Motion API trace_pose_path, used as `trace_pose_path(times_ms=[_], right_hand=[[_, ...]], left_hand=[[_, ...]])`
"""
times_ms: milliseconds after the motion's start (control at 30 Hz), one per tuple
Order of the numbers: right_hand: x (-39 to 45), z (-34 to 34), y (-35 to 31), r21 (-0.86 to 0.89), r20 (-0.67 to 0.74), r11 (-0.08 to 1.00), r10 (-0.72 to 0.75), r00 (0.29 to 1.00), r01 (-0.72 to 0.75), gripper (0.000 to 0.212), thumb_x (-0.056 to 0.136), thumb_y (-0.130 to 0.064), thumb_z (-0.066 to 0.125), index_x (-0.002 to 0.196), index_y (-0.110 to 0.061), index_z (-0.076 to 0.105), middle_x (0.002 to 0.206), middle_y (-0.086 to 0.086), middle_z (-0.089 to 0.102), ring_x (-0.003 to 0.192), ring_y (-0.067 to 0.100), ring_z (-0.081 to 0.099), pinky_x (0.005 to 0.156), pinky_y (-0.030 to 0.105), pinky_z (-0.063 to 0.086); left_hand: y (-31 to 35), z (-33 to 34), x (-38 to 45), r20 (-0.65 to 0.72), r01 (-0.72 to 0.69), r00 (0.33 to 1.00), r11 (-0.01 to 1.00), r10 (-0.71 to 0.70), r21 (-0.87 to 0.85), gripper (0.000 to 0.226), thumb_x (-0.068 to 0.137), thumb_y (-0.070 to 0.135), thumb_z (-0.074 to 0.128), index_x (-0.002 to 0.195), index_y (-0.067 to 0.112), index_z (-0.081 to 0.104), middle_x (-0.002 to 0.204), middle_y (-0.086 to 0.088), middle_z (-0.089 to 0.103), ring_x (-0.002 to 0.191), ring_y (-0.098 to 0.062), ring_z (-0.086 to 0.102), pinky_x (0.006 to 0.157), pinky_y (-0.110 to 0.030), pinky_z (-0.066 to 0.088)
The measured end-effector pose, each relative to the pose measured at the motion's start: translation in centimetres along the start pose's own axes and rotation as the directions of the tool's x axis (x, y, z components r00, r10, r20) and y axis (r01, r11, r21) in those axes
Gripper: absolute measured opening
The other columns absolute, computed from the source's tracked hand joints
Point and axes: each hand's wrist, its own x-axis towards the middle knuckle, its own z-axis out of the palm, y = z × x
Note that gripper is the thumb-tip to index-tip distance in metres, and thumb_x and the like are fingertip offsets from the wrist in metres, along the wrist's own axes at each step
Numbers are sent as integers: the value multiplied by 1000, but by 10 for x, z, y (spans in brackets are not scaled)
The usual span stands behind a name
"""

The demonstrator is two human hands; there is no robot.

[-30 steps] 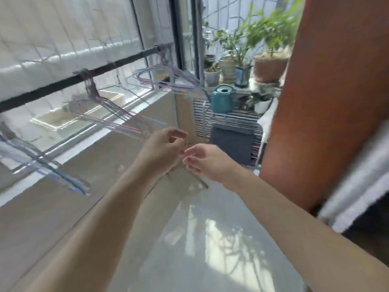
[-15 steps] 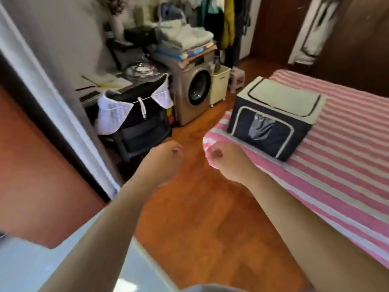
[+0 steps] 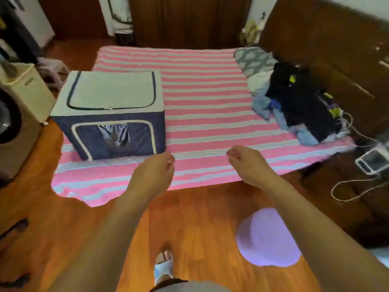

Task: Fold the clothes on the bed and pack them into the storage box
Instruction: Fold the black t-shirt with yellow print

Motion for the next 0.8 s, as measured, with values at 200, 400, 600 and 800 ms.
trace_pose_path(times_ms=[200, 400, 600, 800], right_hand=[[42, -46, 64, -79, -162, 963, 243, 957, -258, 30, 102, -20, 48, 127, -13, 63, 127, 10, 65, 113, 29, 60, 99, 39, 48], [86, -90, 144, -125, -229, 907, 368, 901, -402, 31, 103, -22, 44, 128, -17, 61, 130, 7, 63, 115, 27, 58, 94, 33, 45], [165, -137, 216, -49, -217, 885, 443, 870, -463, 31, 104, -21, 45, 131, -16, 60, 129, 9, 63, 112, 27, 61, 96, 38, 50], [255, -213, 281, -99, -195, 892, 416, 888, -440, 28, 103, -17, 46, 123, -12, 63, 117, 15, 66, 106, 33, 62, 90, 40, 52]], left_hand=[[44, 17, 128, 199, -339, 937, 885, 288, 319, 18, 100, 17, 43, 105, 17, 61, 88, -3, 59, 82, -33, 62, 67, -40, 53], [102, 35, 254, 357, -520, 850, 724, 387, 453, 16, 102, 20, 42, 104, 16, 57, 90, -5, 60, 77, -30, 60, 67, -39, 54], [178, 85, 345, 401, -495, 852, 771, 337, 402, 23, 104, 18, 39, 109, 21, 61, 97, -3, 66, 75, -21, 60, 60, -31, 49], [236, 101, 430, 304, -393, 908, 840, 290, 374, 24, 105, 21, 40, 110, 21, 64, 94, -2, 68, 76, -23, 64, 68, -37, 59]])
